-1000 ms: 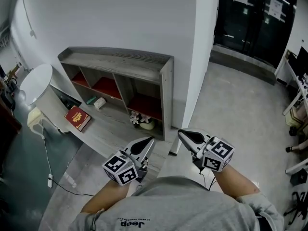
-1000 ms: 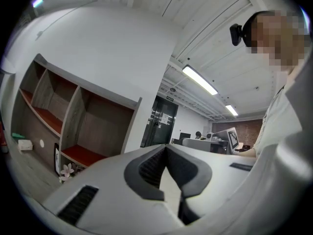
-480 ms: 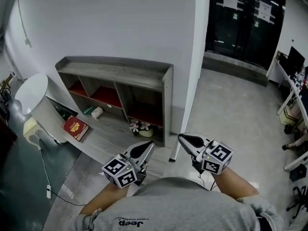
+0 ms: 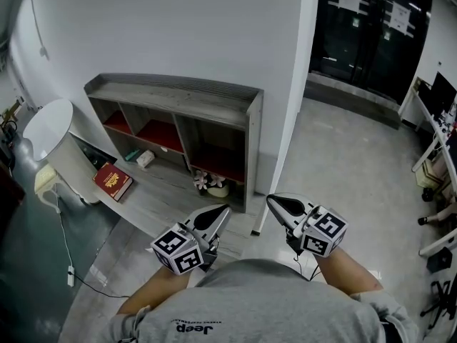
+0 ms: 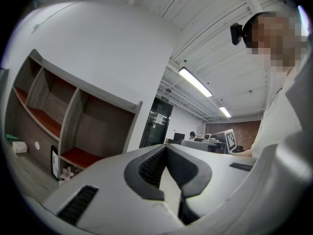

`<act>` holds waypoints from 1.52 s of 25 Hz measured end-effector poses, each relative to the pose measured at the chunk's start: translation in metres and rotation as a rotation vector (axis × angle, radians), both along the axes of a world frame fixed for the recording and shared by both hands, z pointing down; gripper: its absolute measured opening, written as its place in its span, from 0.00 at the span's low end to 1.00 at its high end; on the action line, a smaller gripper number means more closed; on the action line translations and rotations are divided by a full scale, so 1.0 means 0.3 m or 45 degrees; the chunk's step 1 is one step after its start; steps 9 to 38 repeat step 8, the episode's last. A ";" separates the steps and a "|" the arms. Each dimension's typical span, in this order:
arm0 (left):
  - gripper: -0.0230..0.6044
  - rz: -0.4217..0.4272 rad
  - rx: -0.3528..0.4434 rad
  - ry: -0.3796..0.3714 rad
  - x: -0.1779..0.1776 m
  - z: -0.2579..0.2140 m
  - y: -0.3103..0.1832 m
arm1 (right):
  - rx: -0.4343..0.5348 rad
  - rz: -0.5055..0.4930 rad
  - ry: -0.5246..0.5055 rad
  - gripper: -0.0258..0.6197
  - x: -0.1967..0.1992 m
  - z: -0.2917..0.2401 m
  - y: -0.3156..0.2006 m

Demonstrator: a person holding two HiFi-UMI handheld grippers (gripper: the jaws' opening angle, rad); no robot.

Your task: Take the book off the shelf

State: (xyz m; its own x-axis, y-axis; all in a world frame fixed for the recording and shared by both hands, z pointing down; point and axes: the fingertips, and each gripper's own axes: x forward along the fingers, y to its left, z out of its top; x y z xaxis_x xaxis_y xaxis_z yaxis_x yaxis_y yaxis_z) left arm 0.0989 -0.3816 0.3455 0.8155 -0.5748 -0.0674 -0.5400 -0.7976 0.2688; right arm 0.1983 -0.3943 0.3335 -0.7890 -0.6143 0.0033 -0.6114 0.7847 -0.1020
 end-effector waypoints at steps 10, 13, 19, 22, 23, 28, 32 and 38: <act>0.07 -0.006 -0.005 0.015 -0.001 0.003 -0.002 | 0.012 -0.016 0.008 0.05 -0.002 -0.002 -0.006; 0.07 -0.006 -0.005 0.015 -0.001 0.003 -0.002 | 0.012 -0.016 0.008 0.05 -0.002 -0.002 -0.006; 0.07 -0.006 -0.005 0.015 -0.001 0.003 -0.002 | 0.012 -0.016 0.008 0.05 -0.002 -0.002 -0.006; 0.07 -0.006 -0.005 0.015 -0.001 0.003 -0.002 | 0.012 -0.016 0.008 0.05 -0.002 -0.002 -0.006; 0.07 -0.006 -0.005 0.015 -0.001 0.003 -0.002 | 0.012 -0.016 0.008 0.05 -0.002 -0.002 -0.006; 0.07 -0.006 -0.005 0.015 -0.001 0.003 -0.002 | 0.012 -0.016 0.008 0.05 -0.002 -0.002 -0.006; 0.07 -0.006 -0.005 0.015 -0.001 0.003 -0.002 | 0.012 -0.016 0.008 0.05 -0.002 -0.002 -0.006; 0.07 -0.006 -0.005 0.015 -0.001 0.003 -0.002 | 0.012 -0.016 0.008 0.05 -0.002 -0.002 -0.006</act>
